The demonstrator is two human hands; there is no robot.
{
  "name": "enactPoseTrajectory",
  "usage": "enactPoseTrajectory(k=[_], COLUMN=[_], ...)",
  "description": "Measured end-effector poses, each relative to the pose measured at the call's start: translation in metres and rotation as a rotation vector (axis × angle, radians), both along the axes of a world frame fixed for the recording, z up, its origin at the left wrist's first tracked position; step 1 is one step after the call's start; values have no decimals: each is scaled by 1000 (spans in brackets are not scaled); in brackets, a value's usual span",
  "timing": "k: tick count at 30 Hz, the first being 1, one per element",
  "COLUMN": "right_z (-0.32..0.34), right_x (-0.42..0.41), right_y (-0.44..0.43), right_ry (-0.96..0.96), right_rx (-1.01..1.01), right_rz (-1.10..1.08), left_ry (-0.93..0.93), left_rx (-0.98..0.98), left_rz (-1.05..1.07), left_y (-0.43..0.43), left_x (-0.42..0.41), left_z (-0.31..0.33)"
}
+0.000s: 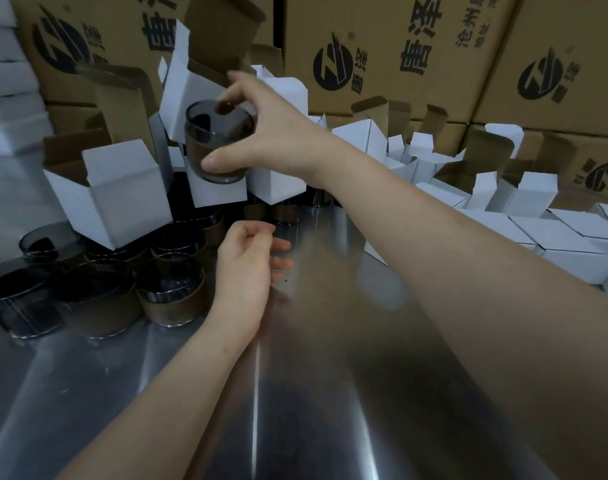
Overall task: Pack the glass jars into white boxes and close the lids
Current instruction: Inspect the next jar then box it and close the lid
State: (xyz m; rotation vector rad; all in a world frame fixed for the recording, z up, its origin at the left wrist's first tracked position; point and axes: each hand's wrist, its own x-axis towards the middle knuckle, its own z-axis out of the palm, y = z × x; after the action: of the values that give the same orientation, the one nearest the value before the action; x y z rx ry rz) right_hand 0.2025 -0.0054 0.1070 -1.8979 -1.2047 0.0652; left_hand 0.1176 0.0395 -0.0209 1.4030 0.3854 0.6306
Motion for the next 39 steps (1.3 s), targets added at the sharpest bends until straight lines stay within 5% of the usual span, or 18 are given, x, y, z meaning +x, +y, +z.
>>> enactPoseTrajectory(k=[10,19,29,39], right_z=[-4,-8,-43,-41], right_x=[-17,-36,-37,-30], right_y=[-23,-92,-106,-111], right_ry=[-137,-114,-110,37], right_rx=[68,-99,-295,-251], right_rz=[-94,-90,-59,5], left_ry=[-47,-193,-339,-285], left_rx=[71,155,333,182], left_rz=[158,287,72,-38], left_y=[2,-1,-5,-2], left_x=[0,-7,-11,-10], left_z=[-3,5,4,4])
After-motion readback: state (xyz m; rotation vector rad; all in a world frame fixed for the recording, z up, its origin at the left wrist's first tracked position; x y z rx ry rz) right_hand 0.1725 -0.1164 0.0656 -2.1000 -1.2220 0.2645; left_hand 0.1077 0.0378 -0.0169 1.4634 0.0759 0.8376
